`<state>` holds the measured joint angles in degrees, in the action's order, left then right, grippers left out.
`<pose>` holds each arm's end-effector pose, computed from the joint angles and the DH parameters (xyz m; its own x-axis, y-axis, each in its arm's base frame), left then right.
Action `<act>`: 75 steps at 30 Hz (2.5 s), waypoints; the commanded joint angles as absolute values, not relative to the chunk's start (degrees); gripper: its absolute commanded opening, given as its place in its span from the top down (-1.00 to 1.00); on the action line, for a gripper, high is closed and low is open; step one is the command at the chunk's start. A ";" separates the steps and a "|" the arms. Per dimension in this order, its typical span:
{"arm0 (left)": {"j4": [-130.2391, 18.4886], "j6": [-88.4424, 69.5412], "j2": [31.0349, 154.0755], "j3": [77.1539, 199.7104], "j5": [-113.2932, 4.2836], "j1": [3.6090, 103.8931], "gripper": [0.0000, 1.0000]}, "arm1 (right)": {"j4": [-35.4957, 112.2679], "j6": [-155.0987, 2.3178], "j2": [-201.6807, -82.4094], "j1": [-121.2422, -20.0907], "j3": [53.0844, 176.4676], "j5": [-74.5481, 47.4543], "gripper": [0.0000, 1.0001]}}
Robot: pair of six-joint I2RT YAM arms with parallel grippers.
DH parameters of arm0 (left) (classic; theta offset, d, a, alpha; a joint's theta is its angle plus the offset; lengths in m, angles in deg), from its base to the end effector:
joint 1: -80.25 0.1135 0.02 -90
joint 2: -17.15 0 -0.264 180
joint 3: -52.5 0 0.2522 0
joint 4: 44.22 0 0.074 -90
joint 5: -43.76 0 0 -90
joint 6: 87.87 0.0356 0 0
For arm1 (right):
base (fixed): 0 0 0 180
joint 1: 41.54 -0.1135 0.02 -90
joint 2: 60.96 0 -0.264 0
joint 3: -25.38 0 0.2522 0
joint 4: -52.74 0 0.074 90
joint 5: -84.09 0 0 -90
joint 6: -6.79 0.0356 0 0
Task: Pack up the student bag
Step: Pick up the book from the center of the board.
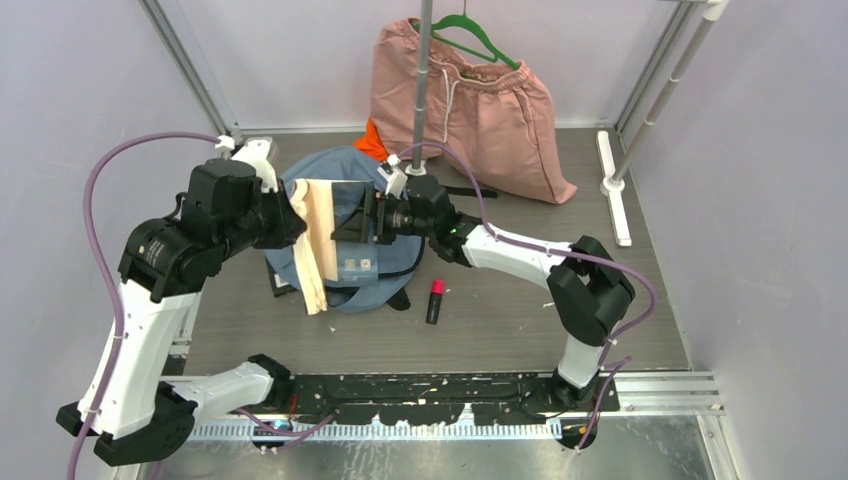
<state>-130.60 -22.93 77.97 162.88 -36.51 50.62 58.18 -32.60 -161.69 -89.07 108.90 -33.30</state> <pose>0.1266 -0.0651 0.4706 -0.6285 -0.1228 -0.7681 0.1142 0.9622 -0.2473 0.2671 0.3160 0.2767 -0.8286 0.1111 -0.5487 -0.5022 0.2859 0.8161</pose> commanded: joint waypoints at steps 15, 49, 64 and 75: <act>-104.89 -38.01 82.83 150.01 -39.72 49.87 1.00 | 58.84 -32.46 -144.32 -89.76 98.36 -28.33 -0.63; -104.50 -43.89 87.72 152.24 -35.19 48.16 -0.45 | 38.73 -51.81 -146.40 -98.74 103.71 6.01 0.99; -95.88 -35.21 79.45 141.38 -92.91 67.61 -0.98 | 59.69 -30.01 -130.25 -69.27 95.54 -63.95 0.99; -68.69 -50.80 80.87 130.14 -106.74 67.80 -0.95 | 120.92 18.96 -140.73 -69.52 91.33 -74.81 0.98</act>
